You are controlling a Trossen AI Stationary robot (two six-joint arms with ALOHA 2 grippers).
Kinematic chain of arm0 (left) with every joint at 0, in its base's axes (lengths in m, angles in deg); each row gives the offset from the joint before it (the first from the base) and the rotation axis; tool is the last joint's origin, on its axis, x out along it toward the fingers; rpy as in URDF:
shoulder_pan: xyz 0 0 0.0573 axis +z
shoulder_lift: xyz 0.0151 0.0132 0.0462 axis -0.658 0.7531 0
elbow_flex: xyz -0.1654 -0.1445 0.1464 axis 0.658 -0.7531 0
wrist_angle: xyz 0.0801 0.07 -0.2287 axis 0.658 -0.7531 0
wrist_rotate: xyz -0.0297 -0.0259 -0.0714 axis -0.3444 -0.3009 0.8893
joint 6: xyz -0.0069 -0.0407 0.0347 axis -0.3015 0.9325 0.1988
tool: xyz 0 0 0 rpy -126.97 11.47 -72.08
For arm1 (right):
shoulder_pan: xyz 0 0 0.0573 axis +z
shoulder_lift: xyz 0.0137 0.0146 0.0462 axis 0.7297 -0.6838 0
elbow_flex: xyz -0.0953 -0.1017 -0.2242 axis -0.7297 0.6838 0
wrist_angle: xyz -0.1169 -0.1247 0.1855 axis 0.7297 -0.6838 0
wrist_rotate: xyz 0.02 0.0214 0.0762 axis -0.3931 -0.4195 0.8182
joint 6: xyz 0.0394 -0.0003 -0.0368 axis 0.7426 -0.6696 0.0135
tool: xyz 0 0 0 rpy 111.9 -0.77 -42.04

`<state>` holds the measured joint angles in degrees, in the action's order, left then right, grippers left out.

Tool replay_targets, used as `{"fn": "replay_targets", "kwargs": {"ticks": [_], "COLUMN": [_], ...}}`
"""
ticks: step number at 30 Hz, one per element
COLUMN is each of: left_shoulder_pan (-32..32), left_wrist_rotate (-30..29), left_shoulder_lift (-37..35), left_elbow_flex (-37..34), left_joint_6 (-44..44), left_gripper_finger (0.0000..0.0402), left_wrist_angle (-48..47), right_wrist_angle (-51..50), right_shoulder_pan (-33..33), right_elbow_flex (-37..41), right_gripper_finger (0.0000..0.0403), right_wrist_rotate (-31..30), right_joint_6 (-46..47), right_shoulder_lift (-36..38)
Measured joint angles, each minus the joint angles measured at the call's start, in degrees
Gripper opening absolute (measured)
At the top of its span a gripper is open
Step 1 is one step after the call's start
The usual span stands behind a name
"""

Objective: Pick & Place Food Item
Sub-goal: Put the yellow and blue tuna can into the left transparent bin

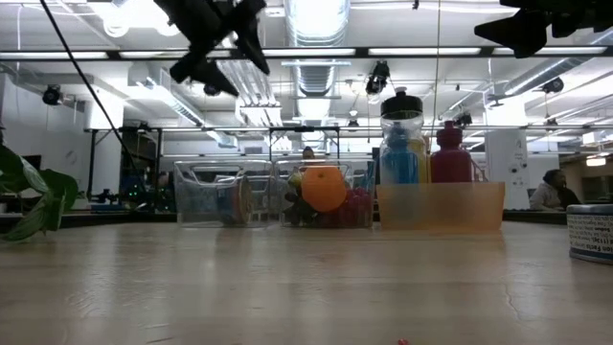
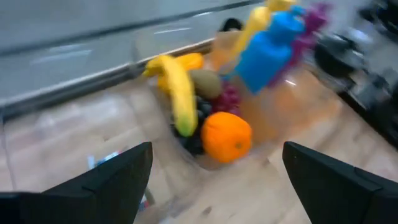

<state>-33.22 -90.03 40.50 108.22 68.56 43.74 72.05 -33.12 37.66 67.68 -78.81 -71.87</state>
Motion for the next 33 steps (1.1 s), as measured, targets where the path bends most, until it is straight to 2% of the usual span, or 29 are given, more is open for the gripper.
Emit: {"fn": "replay_targets", "kwargs": {"ticks": [9, 12, 18, 24, 33], "left_shoulder_pan": [-18.03, -22.44, -29.96, -34.21, -34.25], "left_wrist_rotate": [-13.12, -13.26, -13.16, -13.26, -13.63], "left_shoulder_lift": [-0.1, 0.23, 0.03, 0.02, 0.02], "left_elbow_flex": [-0.47, -0.66, -0.63, -0.63, -0.63], "left_joint_6": [-10.71, -11.87, -8.57, -8.93, -10.17], "left_gripper_finger": [0.0365, 0.0365, 0.0365, 0.0365, 0.0365], "left_wrist_angle": [4.86, 5.07, 5.2, 5.18, 5.13], "right_wrist_angle": [0.0, 0.0, 0.0, -0.01, 0.0], "right_shoulder_pan": [0.0, 0.0, 0.0, 0.0, 0.0], "right_elbow_flex": [0.0, -0.02, -0.02, -0.02, -0.02], "right_gripper_finger": [0.0371, 0.0371, 0.0371, 0.0371, 0.0371], "right_wrist_rotate": [0.0, -0.02, -0.02, -0.01, -0.02], "right_joint_6": [0.01, -0.09, 0.01, -0.12, -0.09], "right_shoulder_lift": [0.0, -0.02, 0.0, -0.01, -0.02]}}
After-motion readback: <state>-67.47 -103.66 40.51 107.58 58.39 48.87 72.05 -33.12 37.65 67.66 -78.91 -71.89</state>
